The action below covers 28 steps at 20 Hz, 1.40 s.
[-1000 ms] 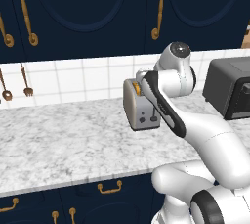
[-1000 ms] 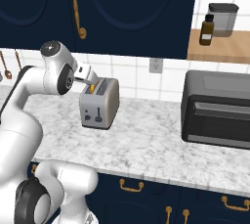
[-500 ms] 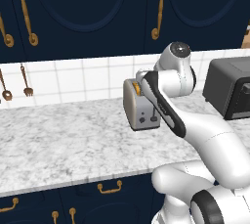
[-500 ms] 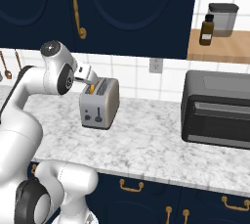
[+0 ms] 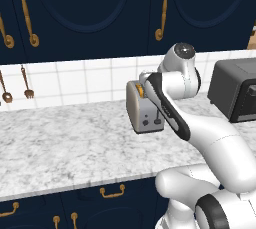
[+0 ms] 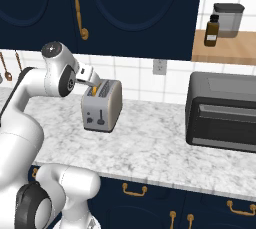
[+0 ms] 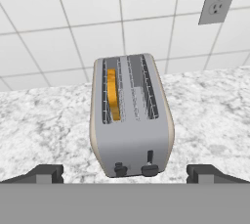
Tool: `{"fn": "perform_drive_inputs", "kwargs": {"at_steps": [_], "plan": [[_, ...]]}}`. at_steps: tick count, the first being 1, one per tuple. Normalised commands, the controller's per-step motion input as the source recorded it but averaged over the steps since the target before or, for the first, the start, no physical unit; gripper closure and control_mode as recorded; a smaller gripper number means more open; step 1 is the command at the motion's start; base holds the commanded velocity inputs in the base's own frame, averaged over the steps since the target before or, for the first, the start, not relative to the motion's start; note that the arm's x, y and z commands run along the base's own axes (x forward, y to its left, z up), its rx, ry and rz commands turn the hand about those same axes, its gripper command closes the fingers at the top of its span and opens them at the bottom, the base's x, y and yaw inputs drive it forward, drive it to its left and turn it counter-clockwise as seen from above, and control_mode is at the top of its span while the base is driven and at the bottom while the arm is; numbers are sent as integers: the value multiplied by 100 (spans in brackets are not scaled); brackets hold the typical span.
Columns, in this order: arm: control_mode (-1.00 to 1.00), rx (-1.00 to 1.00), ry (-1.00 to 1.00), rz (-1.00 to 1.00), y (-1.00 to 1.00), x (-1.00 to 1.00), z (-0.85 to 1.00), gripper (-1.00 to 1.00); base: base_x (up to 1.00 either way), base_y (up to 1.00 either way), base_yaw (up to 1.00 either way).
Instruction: Start the toaster. Once the lever pops up, take the bread to the plate on the dining counter.
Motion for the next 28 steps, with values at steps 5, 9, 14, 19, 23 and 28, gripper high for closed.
{"fn": "perform_drive_inputs", "kwargs": {"at_steps": [5, 9, 14, 19, 23, 28], "plan": [[-100, 0, 0, 0, 0, 0, 0, -100, 0, 0, 0], [-100, 0, 0, 0, 0, 0, 0, -100, 0, 0, 0], [-100, 0, 0, 0, 0, 0, 0, -100, 0, 0, 0], [-100, 0, 0, 0, 0, 0, 0, -100, 0, 0, 0], [-100, 0, 0, 0, 0, 0, 0, -100, 0, 0, 0], [-100, 0, 0, 0, 0, 0, 0, -100, 0, 0, 0]]}}
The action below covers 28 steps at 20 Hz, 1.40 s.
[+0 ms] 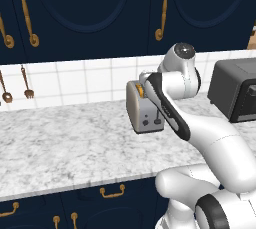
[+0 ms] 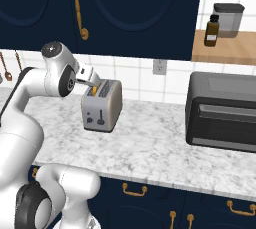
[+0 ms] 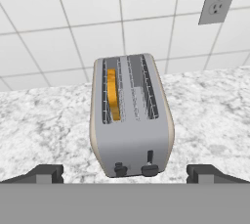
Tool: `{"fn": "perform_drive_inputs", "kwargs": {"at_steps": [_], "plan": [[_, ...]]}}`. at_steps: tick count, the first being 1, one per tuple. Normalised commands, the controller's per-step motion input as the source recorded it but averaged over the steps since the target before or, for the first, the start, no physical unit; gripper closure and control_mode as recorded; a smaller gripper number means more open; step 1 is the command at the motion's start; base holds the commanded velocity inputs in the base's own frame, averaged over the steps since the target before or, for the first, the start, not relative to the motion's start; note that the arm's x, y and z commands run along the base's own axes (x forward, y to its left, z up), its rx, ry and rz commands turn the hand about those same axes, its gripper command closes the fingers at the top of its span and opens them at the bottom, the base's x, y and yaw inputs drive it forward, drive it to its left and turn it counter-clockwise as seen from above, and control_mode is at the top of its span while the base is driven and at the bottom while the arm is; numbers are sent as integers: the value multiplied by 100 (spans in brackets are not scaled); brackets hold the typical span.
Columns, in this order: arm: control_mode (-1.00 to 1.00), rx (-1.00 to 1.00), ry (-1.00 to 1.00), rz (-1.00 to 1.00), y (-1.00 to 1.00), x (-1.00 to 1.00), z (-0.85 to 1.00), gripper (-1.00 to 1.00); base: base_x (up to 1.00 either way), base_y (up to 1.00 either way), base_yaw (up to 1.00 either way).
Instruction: Start the toaster. Once the lever pops up, take the bread to the plate on the dining counter.
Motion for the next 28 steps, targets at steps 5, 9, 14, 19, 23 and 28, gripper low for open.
{"fn": "perform_drive_inputs", "kwargs": {"at_steps": [5, 9, 14, 19, 23, 28], "plan": [[-100, 0, 0, 0, 0, 0, 0, -100, 0, 0, 0], [-100, 0, 0, 0, 0, 0, 0, -100, 0, 0, 0], [-100, 0, 0, 0, 0, 0, 0, -100, 0, 0, 0], [-100, 0, 0, 0, 0, 0, 0, -100, 0, 0, 0], [-100, 0, 0, 0, 0, 0, 0, -100, 0, 0, 0], [-100, 0, 0, 0, 0, 0, 0, -100, 0, 0, 0]]}}
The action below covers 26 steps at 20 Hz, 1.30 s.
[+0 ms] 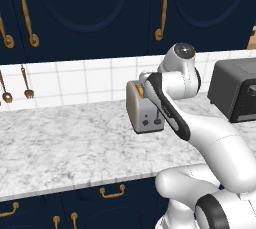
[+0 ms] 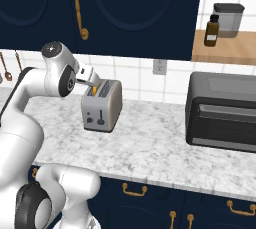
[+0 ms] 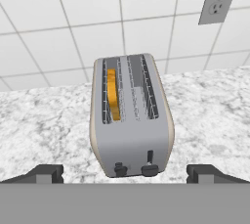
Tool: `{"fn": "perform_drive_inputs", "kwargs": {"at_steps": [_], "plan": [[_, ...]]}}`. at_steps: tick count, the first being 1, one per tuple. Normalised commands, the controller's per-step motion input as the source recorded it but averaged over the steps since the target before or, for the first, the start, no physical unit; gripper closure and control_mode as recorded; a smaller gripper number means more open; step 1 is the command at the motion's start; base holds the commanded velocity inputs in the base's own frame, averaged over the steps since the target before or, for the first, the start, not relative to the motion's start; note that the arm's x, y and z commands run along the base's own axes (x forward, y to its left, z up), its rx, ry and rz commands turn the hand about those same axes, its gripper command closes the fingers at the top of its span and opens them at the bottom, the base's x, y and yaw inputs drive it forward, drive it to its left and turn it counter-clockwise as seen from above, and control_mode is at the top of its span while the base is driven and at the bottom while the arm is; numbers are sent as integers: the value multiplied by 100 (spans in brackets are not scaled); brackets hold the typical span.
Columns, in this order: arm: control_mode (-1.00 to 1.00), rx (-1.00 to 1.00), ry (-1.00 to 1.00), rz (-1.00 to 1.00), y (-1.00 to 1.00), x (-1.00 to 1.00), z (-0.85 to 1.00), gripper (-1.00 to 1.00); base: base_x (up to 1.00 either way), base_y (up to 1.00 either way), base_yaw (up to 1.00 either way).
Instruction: Start the toaster. Once the lever pops up, take the bread to the plate on the dining counter.
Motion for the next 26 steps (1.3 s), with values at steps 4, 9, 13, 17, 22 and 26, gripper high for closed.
{"fn": "perform_drive_inputs", "kwargs": {"at_steps": [4, 9, 13, 17, 22, 26], "plan": [[-100, 0, 0, 0, 0, 0, 0, -100, 0, 0, 0], [-100, 0, 0, 0, 0, 0, 0, -100, 0, 0, 0], [-100, 0, 0, 0, 0, 0, 0, -100, 0, 0, 0], [-100, 0, 0, 0, 0, 0, 0, -100, 0, 0, 0], [-100, 0, 0, 0, 0, 0, 0, -100, 0, 0, 0], [-100, 0, 0, 0, 0, 0, 0, -100, 0, 0, 0]]}}
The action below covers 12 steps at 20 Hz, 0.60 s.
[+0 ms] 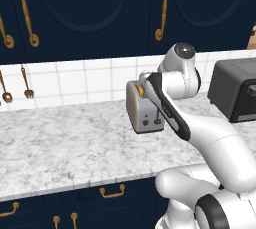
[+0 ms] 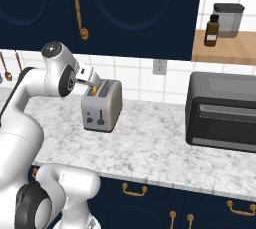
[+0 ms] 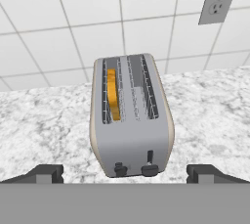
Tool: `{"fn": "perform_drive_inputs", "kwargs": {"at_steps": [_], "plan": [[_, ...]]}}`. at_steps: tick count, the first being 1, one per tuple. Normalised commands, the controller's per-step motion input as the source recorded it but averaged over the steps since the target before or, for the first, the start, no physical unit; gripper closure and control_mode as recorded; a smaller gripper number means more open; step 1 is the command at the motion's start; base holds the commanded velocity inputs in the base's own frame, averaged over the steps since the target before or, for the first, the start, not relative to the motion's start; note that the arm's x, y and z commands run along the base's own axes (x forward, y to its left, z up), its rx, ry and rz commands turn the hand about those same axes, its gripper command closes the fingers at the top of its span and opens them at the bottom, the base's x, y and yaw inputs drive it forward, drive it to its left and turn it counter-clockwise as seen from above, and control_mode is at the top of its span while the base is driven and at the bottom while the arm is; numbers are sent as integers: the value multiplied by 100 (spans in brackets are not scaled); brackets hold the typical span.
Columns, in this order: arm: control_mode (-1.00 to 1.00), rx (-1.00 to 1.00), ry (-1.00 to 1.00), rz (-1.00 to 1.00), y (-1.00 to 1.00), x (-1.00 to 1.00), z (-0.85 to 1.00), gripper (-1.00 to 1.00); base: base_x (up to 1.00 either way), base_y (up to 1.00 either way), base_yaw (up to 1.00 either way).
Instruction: Start the toaster. Once the lever pops up, take the bread to the plate on the dining counter.
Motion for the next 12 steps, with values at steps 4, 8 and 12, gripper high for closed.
{"fn": "perform_drive_inputs", "kwargs": {"at_steps": [4, 8, 12], "plan": [[-100, 0, 0, 0, 0, 0, 0, -100, 0, 0, 0], [-100, 0, 0, 0, 0, 0, 0, -100, 0, 0, 0], [-100, 0, 0, 0, 0, 0, 0, -100, 0, 0, 0]]}}
